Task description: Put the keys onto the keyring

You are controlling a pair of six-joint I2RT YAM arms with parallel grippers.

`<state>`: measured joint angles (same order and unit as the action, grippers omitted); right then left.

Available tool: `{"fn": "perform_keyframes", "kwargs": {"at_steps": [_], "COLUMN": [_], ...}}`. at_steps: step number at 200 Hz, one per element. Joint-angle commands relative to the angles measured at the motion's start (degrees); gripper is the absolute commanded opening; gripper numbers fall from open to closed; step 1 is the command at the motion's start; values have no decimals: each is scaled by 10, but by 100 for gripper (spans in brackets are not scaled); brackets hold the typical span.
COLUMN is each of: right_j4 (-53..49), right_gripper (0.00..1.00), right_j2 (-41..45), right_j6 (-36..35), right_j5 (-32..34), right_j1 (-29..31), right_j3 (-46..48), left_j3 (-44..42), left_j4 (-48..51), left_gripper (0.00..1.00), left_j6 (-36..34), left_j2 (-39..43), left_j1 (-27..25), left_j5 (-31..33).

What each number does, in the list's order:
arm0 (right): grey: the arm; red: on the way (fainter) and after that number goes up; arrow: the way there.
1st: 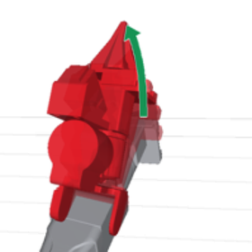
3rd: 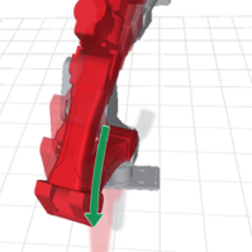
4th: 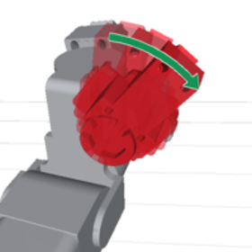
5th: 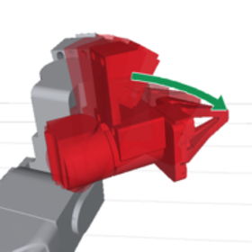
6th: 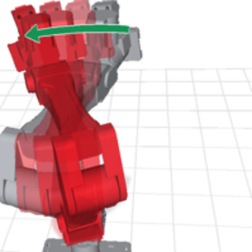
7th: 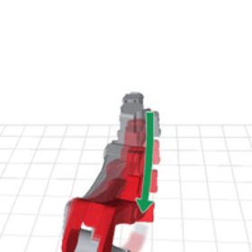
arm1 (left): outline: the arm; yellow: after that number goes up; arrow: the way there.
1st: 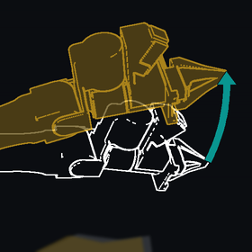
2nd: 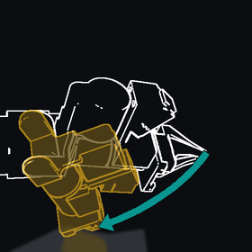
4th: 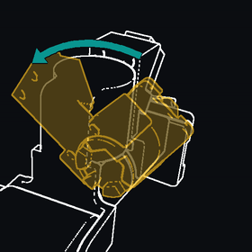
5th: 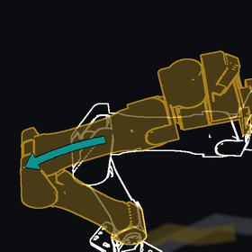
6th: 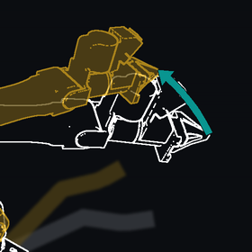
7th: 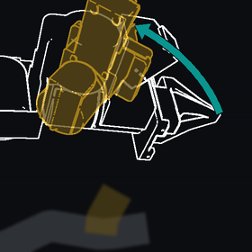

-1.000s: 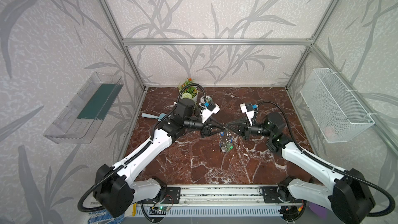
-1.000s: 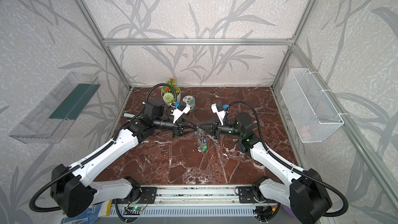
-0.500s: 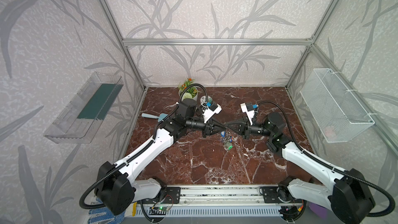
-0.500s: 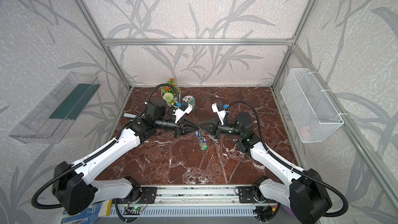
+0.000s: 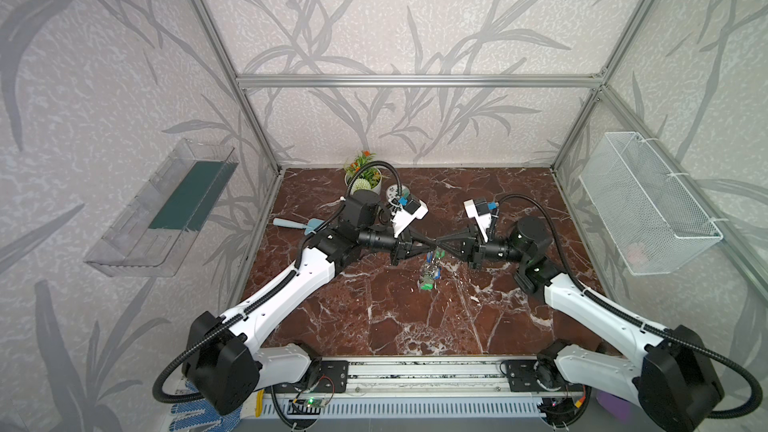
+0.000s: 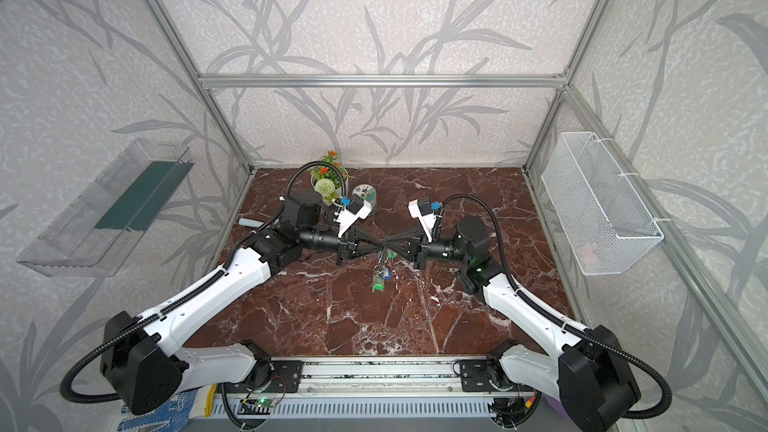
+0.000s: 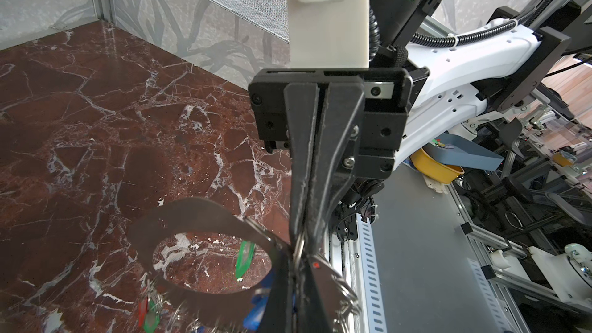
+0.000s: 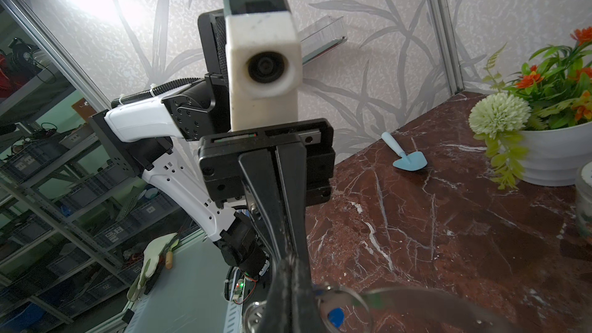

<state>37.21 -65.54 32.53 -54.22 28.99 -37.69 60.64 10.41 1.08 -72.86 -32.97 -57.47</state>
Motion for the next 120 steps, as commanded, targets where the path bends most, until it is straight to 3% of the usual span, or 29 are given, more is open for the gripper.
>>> {"fn": "perform_keyframes", "kwargs": {"at_steps": [1,11,77,120], "right_j4": [48,46,-3,-121], "right_gripper": [0,0,26,29], "right_j2": [12,13,38,53], "right_j6": [2,2,-12,-89], "right_j5": [-3,-3,-1,14], "right_j1": [-3,-4,-28,-22], "right_j3": [-5,-6,-12,-42], "left_j3": [25,32,107,178], "left_j4": [53,78,239,337], "left_gripper": [0,0,0,0], "left_j6": [-54,-77,-197,-256], "left_j2": [7,10,-6,-40], "left_j1": [-4,-5,-7,-11], "left_j5": [36,45,75,83]}}
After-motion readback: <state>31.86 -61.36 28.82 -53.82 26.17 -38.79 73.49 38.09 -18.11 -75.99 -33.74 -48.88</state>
